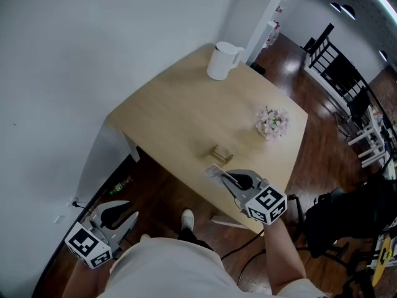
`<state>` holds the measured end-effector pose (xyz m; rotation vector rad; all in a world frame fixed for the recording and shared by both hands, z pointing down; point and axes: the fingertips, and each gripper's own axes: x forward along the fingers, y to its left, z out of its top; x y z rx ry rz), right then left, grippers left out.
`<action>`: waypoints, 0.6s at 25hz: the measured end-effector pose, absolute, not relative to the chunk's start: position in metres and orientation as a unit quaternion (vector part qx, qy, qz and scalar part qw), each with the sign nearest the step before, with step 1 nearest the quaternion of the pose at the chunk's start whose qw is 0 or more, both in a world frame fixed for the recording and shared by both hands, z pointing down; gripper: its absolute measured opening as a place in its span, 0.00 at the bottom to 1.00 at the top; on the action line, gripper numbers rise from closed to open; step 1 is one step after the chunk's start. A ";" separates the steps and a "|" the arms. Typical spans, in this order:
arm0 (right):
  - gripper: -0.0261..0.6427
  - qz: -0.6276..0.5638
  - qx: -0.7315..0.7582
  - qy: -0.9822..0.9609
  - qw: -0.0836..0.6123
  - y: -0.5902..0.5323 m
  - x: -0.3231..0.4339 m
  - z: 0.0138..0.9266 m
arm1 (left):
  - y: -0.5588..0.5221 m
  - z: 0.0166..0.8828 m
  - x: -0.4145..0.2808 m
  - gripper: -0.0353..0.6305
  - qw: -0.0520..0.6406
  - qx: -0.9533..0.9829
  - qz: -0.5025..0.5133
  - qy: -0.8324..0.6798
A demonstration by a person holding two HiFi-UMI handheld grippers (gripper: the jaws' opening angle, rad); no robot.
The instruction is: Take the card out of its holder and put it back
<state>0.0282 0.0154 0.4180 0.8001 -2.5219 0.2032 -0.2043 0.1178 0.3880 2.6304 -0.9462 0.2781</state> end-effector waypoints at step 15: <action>0.07 0.091 0.285 -0.927 0.228 0.178 -0.074 0.394 | 0.191 0.401 -0.268 0.16 0.158 0.941 0.109 -0.279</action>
